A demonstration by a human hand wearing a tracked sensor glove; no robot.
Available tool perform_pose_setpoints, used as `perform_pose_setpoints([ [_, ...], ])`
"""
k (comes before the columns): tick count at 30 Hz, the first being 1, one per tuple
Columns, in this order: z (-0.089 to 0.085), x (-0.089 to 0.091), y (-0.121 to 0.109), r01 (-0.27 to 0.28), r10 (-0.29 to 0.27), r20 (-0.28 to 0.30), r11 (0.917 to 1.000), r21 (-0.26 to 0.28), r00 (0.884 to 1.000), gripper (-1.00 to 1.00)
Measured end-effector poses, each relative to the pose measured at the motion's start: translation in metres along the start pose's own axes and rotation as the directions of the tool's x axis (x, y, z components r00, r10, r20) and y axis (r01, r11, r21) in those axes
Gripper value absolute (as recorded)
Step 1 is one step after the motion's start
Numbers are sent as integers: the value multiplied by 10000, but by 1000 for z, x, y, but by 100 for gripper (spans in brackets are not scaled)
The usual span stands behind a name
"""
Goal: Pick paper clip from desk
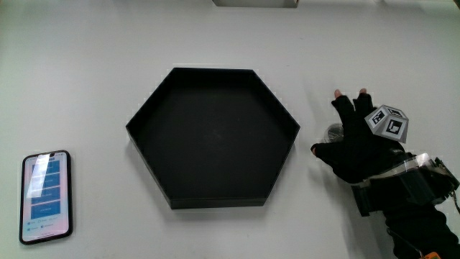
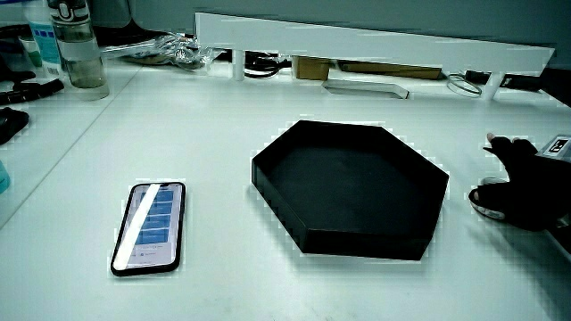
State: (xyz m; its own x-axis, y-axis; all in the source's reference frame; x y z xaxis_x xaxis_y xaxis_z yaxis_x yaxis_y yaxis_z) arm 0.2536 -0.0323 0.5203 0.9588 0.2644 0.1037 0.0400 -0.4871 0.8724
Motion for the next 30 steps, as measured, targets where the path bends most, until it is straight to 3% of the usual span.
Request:
perform_pose_setpoints([
  [2,-4,2,8,412,-404,317,9988,-252,9987,0],
  [3,-5,1,8,460,-439,409,9975,-535,9982,0],
  [6,-5,1,9,340,-311,426,9971,-676,9986,0],
  [11,-5,-4,9,70,-56,254,9984,-566,9997,45],
  [12,-4,-3,8,-53,55,154,9999,-158,9999,55],
  [17,-1,-3,8,-218,218,89,9997,70,9997,100],
  [21,0,-5,5,-470,470,-36,9989,0,9989,100],
  [24,-3,2,11,-146,146,-18,9999,42,9999,100],
  [27,-3,2,10,-365,365,-120,9993,71,9993,100],
  [30,-4,6,11,-245,245,-149,9997,2,9996,100],
])
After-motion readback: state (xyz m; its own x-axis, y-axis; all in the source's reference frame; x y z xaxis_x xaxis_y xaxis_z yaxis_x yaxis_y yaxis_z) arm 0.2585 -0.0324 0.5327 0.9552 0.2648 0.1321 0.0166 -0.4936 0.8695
